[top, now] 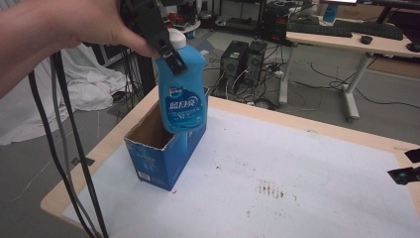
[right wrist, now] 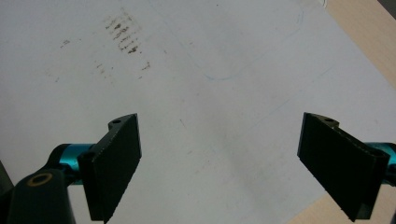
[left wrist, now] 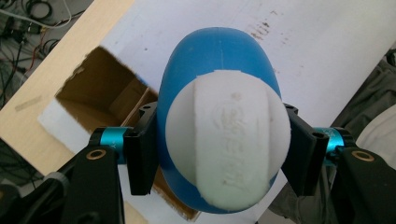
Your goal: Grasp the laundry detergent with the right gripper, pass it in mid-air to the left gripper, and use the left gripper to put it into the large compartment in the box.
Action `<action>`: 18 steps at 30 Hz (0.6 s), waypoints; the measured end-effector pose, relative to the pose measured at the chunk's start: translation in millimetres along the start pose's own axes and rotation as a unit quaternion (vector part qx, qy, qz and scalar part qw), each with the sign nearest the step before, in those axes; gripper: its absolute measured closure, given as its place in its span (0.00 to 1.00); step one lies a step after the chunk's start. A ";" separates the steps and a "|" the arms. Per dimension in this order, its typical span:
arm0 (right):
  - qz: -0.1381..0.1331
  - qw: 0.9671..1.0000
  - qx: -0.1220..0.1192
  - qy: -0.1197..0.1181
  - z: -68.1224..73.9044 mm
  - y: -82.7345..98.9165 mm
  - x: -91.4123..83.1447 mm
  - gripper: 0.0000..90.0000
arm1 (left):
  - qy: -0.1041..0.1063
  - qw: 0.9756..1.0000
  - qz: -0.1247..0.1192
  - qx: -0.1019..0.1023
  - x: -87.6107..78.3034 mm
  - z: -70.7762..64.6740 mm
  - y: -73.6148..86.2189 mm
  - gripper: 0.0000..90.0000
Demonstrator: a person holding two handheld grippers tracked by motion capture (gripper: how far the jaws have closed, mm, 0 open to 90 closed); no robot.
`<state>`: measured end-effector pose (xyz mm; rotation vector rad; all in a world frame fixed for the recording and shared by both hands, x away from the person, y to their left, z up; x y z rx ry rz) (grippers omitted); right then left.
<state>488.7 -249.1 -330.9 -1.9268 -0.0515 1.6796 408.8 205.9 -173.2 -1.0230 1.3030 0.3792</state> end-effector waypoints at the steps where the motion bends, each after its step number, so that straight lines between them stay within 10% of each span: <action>1: -0.001 1.000 0.001 0.001 -0.9 -0.3 0.3 0.15 | -0.002 1.000 -0.001 -0.006 -1.2 2.4 1.7 0.43; 18: -0.006 1.000 0.005 0.005 -9.9 0.0 2.3 0.15 | -0.062 0.994 0.001 -0.093 -3.0 39.7 24.6 0.43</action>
Point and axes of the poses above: each handheld gripper's, and its own axes: x roughly forward along the jaws, y roughly out of its underside, z roughly to its left, the point moved 8 cm from there along x, roughly forward along the jaws, and after that the axes turned 11 degrees about -x, right-handed, at the moved point
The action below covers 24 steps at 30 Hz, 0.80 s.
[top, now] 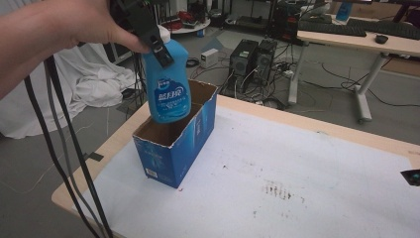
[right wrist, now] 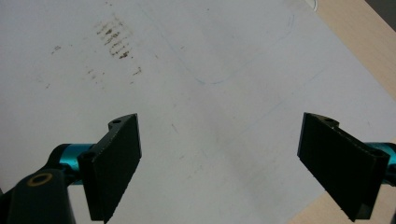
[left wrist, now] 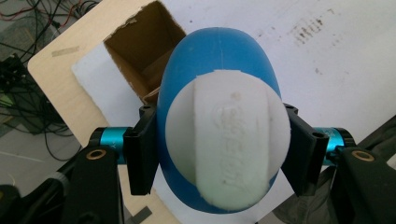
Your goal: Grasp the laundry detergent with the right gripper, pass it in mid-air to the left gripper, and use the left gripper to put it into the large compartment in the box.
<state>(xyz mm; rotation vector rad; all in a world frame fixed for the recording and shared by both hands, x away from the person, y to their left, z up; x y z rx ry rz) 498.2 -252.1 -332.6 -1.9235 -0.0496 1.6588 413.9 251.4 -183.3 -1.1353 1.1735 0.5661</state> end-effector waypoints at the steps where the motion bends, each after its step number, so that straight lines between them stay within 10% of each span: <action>1: 0.000 1.000 0.000 0.001 -0.3 0.1 -0.4 0.15 | -0.003 1.000 0.002 0.000 1.1 1.3 0.9 0.43; 24: 0.006 1.000 -0.005 0.012 -1.2 4.4 -7.3 0.15 | -0.010 0.999 0.029 -0.011 64.8 10.0 24.2 0.43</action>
Point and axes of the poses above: each handheld gripper's, and its own axes: x roughly forward along the jaws, y roughly out of its underside, z roughly to its left, the point moved 8 cm from there along x, roughly forward along the jaws, and after that the axes turned 11 degrees about -x, right-handed, at the moved point
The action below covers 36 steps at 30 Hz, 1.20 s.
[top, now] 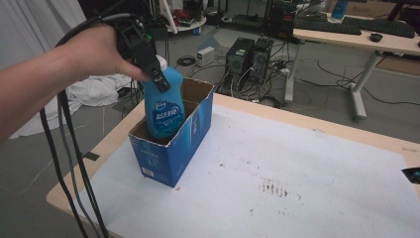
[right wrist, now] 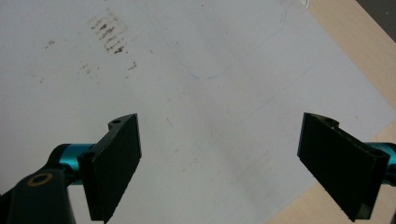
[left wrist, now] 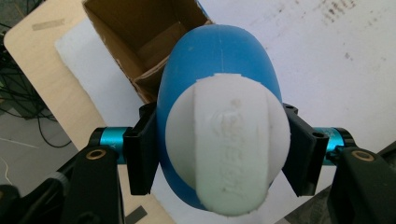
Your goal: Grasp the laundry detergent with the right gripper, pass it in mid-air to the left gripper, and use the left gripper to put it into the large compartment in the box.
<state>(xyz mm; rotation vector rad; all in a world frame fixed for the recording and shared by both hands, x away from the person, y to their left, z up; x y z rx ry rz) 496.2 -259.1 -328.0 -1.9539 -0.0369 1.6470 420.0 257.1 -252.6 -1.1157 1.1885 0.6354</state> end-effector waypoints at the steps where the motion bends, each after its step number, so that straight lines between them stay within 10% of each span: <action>1: 0.000 1.000 0.000 0.000 0.1 0.1 -0.2 0.15 | -0.001 1.000 0.006 0.002 4.0 0.4 1.7 0.43; 16: 0.003 1.000 -0.002 -0.001 3.0 3.7 2.1 0.15 | -0.002 0.999 0.029 0.022 60.1 2.9 20.8 0.43; 36: 0.001 1.000 -0.008 -0.005 5.8 4.9 4.9 0.15 | -0.001 0.997 0.042 0.063 94.9 1.5 31.9 0.42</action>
Point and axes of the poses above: each handheld gripper's, and its own axes: x roughly forward along the jaws, y roughly out of its underside, z roughly to its left, the point moved 8 cm from there along x, roughly forward along the jaws, and after that the axes turned 11 degrees about -x, right-handed, at the moved point
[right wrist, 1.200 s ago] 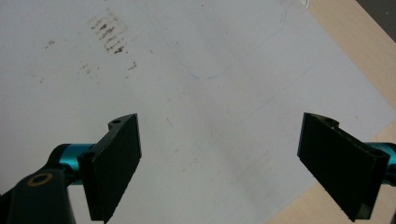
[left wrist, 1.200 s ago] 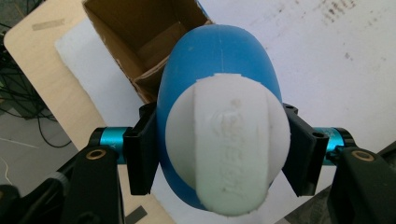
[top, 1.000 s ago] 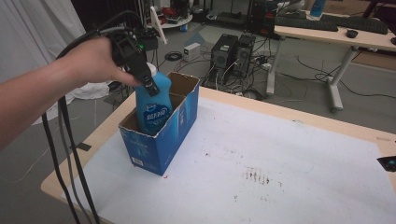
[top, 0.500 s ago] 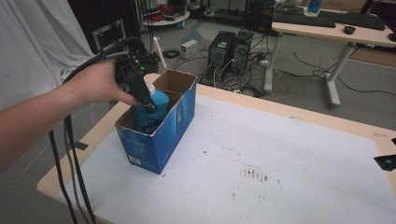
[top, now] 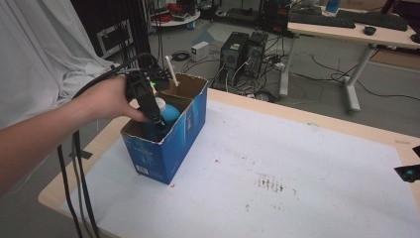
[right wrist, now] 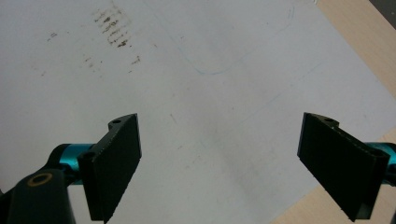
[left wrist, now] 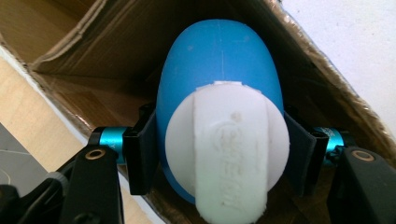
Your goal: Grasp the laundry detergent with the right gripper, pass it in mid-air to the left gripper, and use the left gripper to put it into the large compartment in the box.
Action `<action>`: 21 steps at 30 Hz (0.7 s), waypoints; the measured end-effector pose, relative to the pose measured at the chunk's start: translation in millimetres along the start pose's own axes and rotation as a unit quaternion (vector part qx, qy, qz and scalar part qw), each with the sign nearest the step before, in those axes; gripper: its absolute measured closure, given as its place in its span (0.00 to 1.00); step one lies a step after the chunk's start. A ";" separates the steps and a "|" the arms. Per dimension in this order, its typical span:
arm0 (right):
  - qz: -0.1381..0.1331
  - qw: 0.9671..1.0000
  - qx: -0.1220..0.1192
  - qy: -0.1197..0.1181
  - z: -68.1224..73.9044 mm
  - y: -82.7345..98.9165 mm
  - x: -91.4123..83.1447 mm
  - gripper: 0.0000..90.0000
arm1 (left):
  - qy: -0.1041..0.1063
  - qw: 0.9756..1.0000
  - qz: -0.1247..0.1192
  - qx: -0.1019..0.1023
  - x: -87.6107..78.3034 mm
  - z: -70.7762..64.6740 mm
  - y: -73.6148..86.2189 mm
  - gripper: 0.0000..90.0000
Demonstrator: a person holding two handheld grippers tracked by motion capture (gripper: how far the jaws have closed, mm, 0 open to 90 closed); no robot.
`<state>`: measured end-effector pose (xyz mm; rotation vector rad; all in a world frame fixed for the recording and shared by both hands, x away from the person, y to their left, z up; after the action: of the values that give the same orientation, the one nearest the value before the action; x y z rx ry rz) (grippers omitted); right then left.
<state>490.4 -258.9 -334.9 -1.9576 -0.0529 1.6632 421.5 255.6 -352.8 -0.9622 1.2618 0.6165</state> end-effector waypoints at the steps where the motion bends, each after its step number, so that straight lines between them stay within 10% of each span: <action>1: 0.000 1.000 0.000 -0.001 0.3 0.0 0.1 0.15 | 0.000 1.000 0.000 0.001 1.3 -0.7 0.2 0.42; 21: -0.001 1.000 -0.005 0.004 2.0 0.2 -0.1 0.15 | 0.004 1.000 0.002 0.010 2.6 0.6 1.2 0.42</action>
<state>488.5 -258.3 -335.1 -1.9697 -0.0595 1.6574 421.3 256.4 -355.6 -0.9463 1.2760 0.6024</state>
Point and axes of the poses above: each handheld gripper's, and its own axes: x roughly forward along the jaws, y roughly out of its underside, z roughly to its left, the point moved 8 cm from there along x, roughly forward along the jaws, and after that the axes turned 11 degrees about -x, right-handed, at the moved point
